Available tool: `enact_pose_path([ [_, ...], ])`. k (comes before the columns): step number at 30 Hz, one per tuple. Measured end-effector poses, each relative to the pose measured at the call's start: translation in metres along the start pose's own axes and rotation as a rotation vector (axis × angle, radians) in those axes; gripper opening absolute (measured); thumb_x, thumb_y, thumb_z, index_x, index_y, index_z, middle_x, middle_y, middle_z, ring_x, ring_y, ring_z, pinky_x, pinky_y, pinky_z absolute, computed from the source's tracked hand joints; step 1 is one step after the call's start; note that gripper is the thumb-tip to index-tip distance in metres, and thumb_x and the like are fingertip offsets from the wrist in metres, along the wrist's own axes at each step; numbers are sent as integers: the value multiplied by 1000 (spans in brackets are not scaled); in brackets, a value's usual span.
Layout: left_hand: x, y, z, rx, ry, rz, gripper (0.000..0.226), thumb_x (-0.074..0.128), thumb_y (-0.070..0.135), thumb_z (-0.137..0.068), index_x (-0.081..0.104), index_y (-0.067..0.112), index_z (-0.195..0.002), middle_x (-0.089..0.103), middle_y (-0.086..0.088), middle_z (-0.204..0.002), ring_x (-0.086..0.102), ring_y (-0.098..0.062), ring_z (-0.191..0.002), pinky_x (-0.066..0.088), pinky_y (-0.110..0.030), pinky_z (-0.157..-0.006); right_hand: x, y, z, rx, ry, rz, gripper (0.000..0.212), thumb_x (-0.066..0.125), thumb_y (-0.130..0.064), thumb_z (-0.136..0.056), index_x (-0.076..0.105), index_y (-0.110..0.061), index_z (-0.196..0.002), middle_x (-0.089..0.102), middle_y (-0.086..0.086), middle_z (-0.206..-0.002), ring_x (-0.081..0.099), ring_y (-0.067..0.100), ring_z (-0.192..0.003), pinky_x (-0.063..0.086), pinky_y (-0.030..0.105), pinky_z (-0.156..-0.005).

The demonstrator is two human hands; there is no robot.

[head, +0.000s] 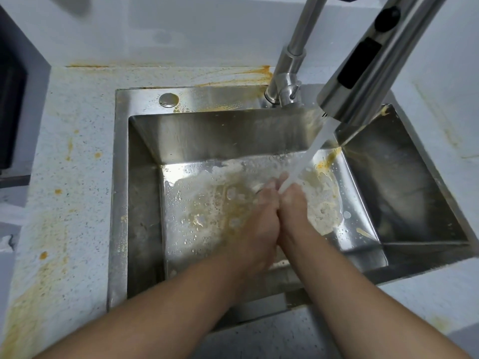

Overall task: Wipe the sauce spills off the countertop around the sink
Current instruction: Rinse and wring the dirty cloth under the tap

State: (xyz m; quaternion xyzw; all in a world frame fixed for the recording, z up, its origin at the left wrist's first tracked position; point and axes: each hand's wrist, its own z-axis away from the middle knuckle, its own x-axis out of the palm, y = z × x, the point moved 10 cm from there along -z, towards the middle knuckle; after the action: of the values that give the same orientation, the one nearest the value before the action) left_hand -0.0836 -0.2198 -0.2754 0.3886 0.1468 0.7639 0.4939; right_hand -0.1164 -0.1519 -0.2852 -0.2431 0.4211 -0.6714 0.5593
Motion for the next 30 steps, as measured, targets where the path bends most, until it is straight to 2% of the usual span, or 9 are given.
enact_pose_path([
  [3, -21, 20, -7, -5, 66, 95, 39, 40, 39, -108, 72, 16, -101, 74, -4, -91, 71, -21, -95, 57, -35, -89, 21, 14, 22, 83, -111, -76, 33, 53, -41, -105, 72, -15, -112, 76, 5, -108, 72, 19, -105, 57, 32, -90],
  [7, -12, 7, 5, 82, 49, 6, 37, 42, 32, -108, 75, 23, -94, 77, -1, -100, 69, -20, -108, 53, -34, -94, 5, 15, 14, 110, -58, -128, 21, 54, -19, -104, 65, -1, -107, 72, 13, -88, 73, 21, -79, 62, 32, -66],
  [11, -25, 16, -4, 28, 88, 37, 45, 41, 41, -107, 69, 5, -106, 73, -14, -107, 68, -25, -106, 56, -31, -84, 32, 37, 39, 208, -182, -247, 47, 62, -45, -92, 67, -20, -131, 69, 1, -131, 62, 18, -124, 47, 36, -109],
  [16, -3, 7, 9, 77, -6, -152, 44, 35, 41, -109, 61, 18, -136, 63, -3, -136, 57, -18, -128, 44, -36, -111, 6, 11, 19, 153, -96, -289, 26, 51, -29, -106, 70, -12, -112, 66, 4, -92, 65, 16, -86, 59, 29, -76],
  [18, -9, 11, -2, 42, 13, -93, 48, 37, 45, -107, 57, 16, -139, 61, -8, -139, 56, -22, -131, 42, -42, -114, 22, 14, 34, 183, -163, -297, 34, 47, -41, -107, 67, -20, -126, 69, -3, -114, 63, 14, -108, 50, 33, -102],
  [20, -11, 14, -2, 39, 39, -64, 52, 36, 45, -107, 53, 12, -143, 56, -10, -145, 52, -24, -135, 39, -41, -116, 29, 23, 45, 214, -199, -273, 47, 49, -53, -102, 62, -23, -135, 63, -2, -139, 59, 15, -126, 44, 35, -110],
  [23, 4, 4, 9, 59, 9, -132, 43, 36, 40, -109, 64, 15, -130, 67, -5, -129, 57, -18, -128, 43, -33, -110, 2, 11, 26, 233, -66, -298, 27, 58, -36, -103, 72, -17, -116, 70, 14, -127, 70, 24, -111, 58, 33, -85],
  [28, -14, 18, -16, -8, 47, 23, 45, 42, 52, -104, 66, 19, -85, 67, -1, -82, 64, -17, -86, 50, -28, -79, 33, 14, 40, 114, -280, -255, 38, 44, -37, -107, 63, -24, -138, 66, -2, -136, 58, 13, -129, 42, 35, -115],
  [30, -16, 24, -15, 42, 50, -9, 48, 44, 42, -106, 73, 13, -81, 75, -6, -84, 69, -21, -92, 52, -31, -86, 23, 4, 30, 46, -272, -211, 30, 47, -32, -108, 69, -20, -125, 75, -1, -116, 68, 12, -112, 53, 34, -98],
])
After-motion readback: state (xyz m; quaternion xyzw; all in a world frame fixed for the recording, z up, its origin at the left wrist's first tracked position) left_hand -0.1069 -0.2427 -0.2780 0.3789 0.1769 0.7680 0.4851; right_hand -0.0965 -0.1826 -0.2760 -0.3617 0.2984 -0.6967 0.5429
